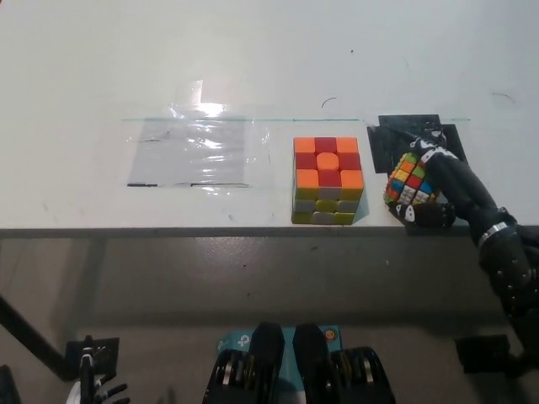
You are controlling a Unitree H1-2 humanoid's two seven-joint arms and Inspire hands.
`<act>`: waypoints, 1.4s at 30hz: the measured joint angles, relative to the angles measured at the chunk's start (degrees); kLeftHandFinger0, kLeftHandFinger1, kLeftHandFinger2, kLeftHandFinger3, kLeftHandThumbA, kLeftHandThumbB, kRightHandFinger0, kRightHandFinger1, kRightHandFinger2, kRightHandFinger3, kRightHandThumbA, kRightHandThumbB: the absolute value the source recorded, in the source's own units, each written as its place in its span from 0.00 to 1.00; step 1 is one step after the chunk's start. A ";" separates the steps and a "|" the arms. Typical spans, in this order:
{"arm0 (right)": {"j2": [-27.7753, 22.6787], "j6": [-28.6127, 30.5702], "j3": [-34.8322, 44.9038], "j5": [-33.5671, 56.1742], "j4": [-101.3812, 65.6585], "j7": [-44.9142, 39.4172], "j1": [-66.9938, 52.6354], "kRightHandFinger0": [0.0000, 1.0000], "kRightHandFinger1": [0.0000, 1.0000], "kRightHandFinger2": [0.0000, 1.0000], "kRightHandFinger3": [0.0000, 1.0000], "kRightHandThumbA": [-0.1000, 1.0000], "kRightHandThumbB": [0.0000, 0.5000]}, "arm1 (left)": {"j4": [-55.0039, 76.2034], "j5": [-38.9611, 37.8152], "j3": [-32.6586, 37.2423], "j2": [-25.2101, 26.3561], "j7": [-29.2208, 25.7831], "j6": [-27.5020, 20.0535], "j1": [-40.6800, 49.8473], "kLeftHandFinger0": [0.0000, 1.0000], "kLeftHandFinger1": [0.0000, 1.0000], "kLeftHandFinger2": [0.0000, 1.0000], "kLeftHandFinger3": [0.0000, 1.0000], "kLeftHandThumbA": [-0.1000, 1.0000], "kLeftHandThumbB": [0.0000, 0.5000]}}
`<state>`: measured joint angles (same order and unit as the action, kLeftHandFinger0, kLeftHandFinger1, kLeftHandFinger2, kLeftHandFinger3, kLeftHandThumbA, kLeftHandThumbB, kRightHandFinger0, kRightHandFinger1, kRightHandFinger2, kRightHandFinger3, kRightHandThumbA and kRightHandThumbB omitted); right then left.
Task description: The robot uses its right hand to pick up the small cube kept on the middle on the desk and place it on the bigger cube kept next to it
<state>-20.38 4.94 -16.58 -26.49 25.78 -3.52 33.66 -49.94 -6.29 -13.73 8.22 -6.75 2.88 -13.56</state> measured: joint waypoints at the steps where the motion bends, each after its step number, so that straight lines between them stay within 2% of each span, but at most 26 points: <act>1: 0.14 0.16 -0.35 -0.52 0.00 0.20 0.00 1.00 1.00 1.00 1.00 0.75 0.84 | 0.05 0.01 0.02 0.04 0.00 0.14 -0.14 0.66 0.71 0.83 0.94 1.00 0.31; 2: 0.21 0.25 -0.51 -0.88 0.03 0.36 0.00 1.00 1.00 1.00 1.00 0.75 0.84 | 0.06 0.01 0.02 0.08 -0.02 0.24 -0.24 0.66 0.70 0.83 0.94 1.00 0.31; 4: 0.18 0.31 -0.91 -1.59 0.09 0.48 0.03 1.00 1.00 1.00 1.00 0.73 0.69 | 0.06 0.01 0.01 0.12 -0.03 0.35 -0.36 0.71 0.75 0.87 0.97 1.00 0.35; 6: -0.06 0.36 -1.72 -2.49 0.27 0.59 0.26 1.00 1.00 1.00 1.00 0.68 0.59 | -0.06 -0.04 -0.03 0.20 0.00 0.41 -0.50 0.67 0.71 0.84 0.95 1.00 0.38; 7: -0.44 0.57 -2.49 -3.26 0.48 0.73 0.51 0.71 0.84 1.00 1.00 0.48 0.30 | -0.39 -0.07 -0.05 0.23 -0.01 0.40 -0.76 0.71 0.74 0.83 0.93 1.00 0.40; 8: -0.74 0.91 -2.98 -3.81 0.76 0.96 0.74 0.57 0.66 0.86 1.00 0.42 0.11 | -0.56 -0.09 -0.12 0.23 -0.03 0.40 -0.98 0.71 0.74 0.84 0.93 1.00 0.41; 9: -1.05 1.57 -3.71 -4.59 1.42 1.47 1.10 0.22 0.33 0.60 1.00 0.32 0.01 | -0.64 -0.11 -0.21 0.24 -0.05 0.41 -1.19 0.74 0.76 0.85 0.93 1.00 0.42; 10: -1.17 1.88 -4.06 -4.98 1.71 1.78 1.24 0.09 0.19 0.46 1.00 0.30 0.00 | -0.68 -0.11 -0.22 0.23 -0.06 0.41 -1.28 0.74 0.76 0.85 0.93 1.00 0.44; 11: -1.45 2.49 -4.90 -6.28 2.36 2.85 1.65 0.03 0.15 0.43 1.00 0.26 0.00 | -0.67 -0.13 -0.37 0.22 -0.12 0.48 -1.43 0.74 0.76 0.85 0.92 1.00 0.45; 13: -1.85 3.38 -5.99 -8.19 3.19 4.74 2.12 0.00 0.01 0.28 1.00 0.03 0.00 | -0.64 -0.10 -0.52 0.22 -0.37 0.55 -1.56 0.66 0.69 0.79 0.89 1.00 0.43; 14: -1.95 3.75 -6.81 -9.49 3.59 6.06 2.26 0.00 0.01 0.20 1.00 0.00 0.00 | -0.53 -0.10 -0.63 0.21 -0.75 0.65 -1.57 0.69 0.71 0.81 0.91 1.00 0.43; 15: -1.98 4.06 -7.46 -10.69 3.89 7.49 2.34 0.00 0.07 0.25 1.00 0.00 0.00 | -0.40 -0.12 -0.76 0.20 -0.95 0.73 -1.57 0.69 0.70 0.80 0.90 1.00 0.42; 18: -1.98 4.69 -9.14 -13.65 4.99 11.02 2.48 0.05 0.34 0.60 0.99 0.00 0.01 | -0.36 -0.12 -0.95 0.21 -0.99 0.75 -1.60 0.68 0.69 0.79 0.89 1.00 0.43; 19: -1.98 4.90 -9.77 -14.83 5.51 12.50 2.55 0.01 0.28 0.49 0.50 0.00 0.14 | -0.36 -0.14 -1.03 0.21 -0.98 0.75 -1.60 0.70 0.72 0.80 0.89 1.00 0.42; 23: -1.91 5.79 -11.68 -18.28 7.96 17.73 3.27 0.00 0.21 0.32 0.24 0.00 0.04 | -0.05 -0.12 -1.08 0.20 -1.11 0.93 -1.59 0.74 0.74 0.83 0.92 1.00 0.39; 24: -1.87 5.98 -11.84 -18.72 8.46 18.60 3.36 0.00 0.15 0.27 0.26 0.00 0.01 | 0.27 -0.15 -1.20 0.16 -1.19 1.11 -1.56 0.65 0.68 0.80 0.89 1.00 0.36; 25: -1.86 6.10 -11.94 -19.08 8.80 19.28 3.40 0.00 0.10 0.18 0.16 0.00 0.00 | 0.46 -0.17 -1.27 0.13 -1.26 1.20 -1.56 0.66 0.70 0.81 0.90 1.00 0.38; 27: -1.72 6.82 -12.19 -20.26 9.99 22.48 3.60 0.00 0.10 0.13 0.10 0.00 0.03 | 1.01 -0.13 -1.26 0.11 -1.58 1.30 -1.56 0.64 0.68 0.80 0.89 1.00 0.39; 28: -1.69 7.00 -12.30 -20.59 10.31 23.33 3.63 0.00 0.07 0.09 0.05 0.00 0.10 | 1.05 -0.13 -1.27 0.12 -1.61 1.33 -1.58 0.70 0.72 0.82 0.90 1.00 0.41; 31: -1.63 7.46 -13.00 -22.40 11.93 27.38 3.81 0.00 0.06 0.07 0.09 0.00 0.38 | 0.83 -0.19 -1.41 0.11 -1.61 1.37 -1.59 0.73 0.75 0.84 0.92 1.00 0.43; 35: -1.63 7.92 -13.23 -24.09 12.84 30.31 3.81 0.00 0.18 0.33 0.01 0.00 0.54 | 0.33 -0.22 -1.43 0.13 -1.60 1.30 -1.59 0.70 0.71 0.80 0.91 1.00 0.44; 37: -1.64 8.53 -13.23 -24.40 13.61 31.74 3.85 0.00 0.26 0.52 0.08 0.00 0.54 | -0.08 -0.22 -1.42 0.13 -1.62 1.26 -1.60 0.70 0.70 0.80 0.91 1.00 0.42; 38: -1.64 8.81 -13.20 -24.48 13.93 32.30 3.85 0.00 0.32 0.60 0.22 0.00 0.54 | -0.17 -0.22 -1.42 0.13 -1.61 1.25 -1.60 0.69 0.70 0.79 0.91 1.00 0.43; 39: -1.64 9.20 -13.09 -24.47 14.17 32.67 3.85 0.00 0.35 0.63 0.36 0.00 0.54 | -0.17 -0.23 -1.43 0.13 -1.61 1.26 -1.60 0.69 0.70 0.79 0.91 1.00 0.43; 40: -1.64 9.51 -13.04 -24.48 14.33 32.97 3.85 0.00 0.31 0.60 0.43 0.00 0.44 | -0.17 -0.24 -1.43 0.13 -1.61 1.26 -1.60 0.70 0.72 0.82 0.92 1.00 0.41; 42: -1.65 10.13 -12.92 -24.49 14.72 33.69 3.85 0.00 0.21 0.50 0.30 0.00 0.40 | -0.09 -0.28 -1.41 0.12 -1.55 1.25 -1.59 0.77 0.77 0.86 0.95 1.00 0.42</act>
<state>-22.03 15.07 -29.50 -50.98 40.50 30.17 37.51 -50.03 -6.57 -15.13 8.35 -8.30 4.14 -15.15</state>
